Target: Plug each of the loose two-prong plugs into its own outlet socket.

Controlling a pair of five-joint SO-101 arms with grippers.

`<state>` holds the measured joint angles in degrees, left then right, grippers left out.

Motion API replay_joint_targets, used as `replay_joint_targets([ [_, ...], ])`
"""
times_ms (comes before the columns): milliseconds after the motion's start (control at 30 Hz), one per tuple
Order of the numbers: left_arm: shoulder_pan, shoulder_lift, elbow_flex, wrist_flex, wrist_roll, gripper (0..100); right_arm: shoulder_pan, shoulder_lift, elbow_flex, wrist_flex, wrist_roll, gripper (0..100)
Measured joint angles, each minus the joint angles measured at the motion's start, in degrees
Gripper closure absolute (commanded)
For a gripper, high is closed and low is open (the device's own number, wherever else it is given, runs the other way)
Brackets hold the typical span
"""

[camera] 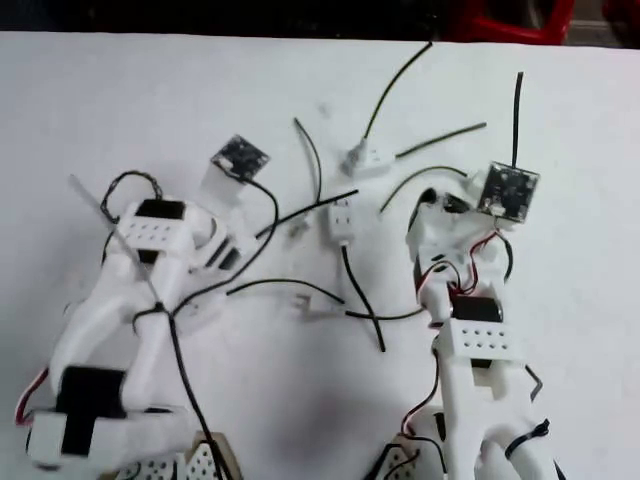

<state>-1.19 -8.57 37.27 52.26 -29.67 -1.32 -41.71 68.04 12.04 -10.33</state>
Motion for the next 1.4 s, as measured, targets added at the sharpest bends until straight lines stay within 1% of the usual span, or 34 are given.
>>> replay_joint_targets([
  [100, -1.4, -6.4, 1.2, 1.4, 1.6, 78, -3.3, 0.0, -1.8, 4.5, 0.8, 98.2],
  [200, -4.5, -14.9, 3.6, 2.8, 2.1, 78, -6.8, 0.0, -4.8, 9.7, 1.0, 98.2],
  [300, -9.1, -23.8, 6.6, 4.1, 2.2, 78, -11.8, 0.0, -8.7, 15.8, 1.1, 98.2],
  [400, -14.6, -31.2, 10.5, 4.3, 3.9, 78, -18.3, 0.3, -12.2, 21.1, 1.4, 98.2],
  [467, -18.5, -34.8, 12.9, 4.3, 4.5, 78, -22.9, 0.3, -14.2, 23.6, 2.9, 98.2],
  [567, -23.4, -37.8, 15.9, 4.3, 4.8, 78, -30.2, 0.4, -16.3, 25.0, 4.6, 98.2],
  [633, -25.2, -38.4, 17.9, 4.3, 4.8, 79, -34.1, 1.8, -17.7, 25.2, 5.0, 98.2],
  [700, -25.9, -38.6, 20.1, 4.3, 5.6, 79, -37.1, 4.7, -19.8, 25.2, 5.2, 98.2],
  [800, -26.2, -38.7, 23.8, 4.1, 9.1, 79, -40.4, 11.4, -24.4, 25.2, 5.2, 98.2],
  [867, -26.2, -38.8, 26.5, 2.2, 11.0, 79, -42.7, 16.6, -27.8, 25.2, 5.2, 98.2],
  [933, -26.3, -38.8, 29.0, -0.3, 12.5, 79, -44.4, 21.6, -30.8, 25.2, 5.2, 98.1],
  [1033, -26.3, -38.8, 31.6, -2.9, 13.2, 79, -44.7, 28.4, -34.6, 23.6, 5.2, 98.1],
  [1200, -26.3, -38.8, 32.2, -4.0, 13.5, 79, -44.8, 37.5, -38.4, 18.7, 5.2, 98.1],
  [1400, -26.3, -38.8, 32.5, -5.2, 13.5, 79, -44.7, 44.9, -42.5, 17.8, 5.2, 98.1],
])
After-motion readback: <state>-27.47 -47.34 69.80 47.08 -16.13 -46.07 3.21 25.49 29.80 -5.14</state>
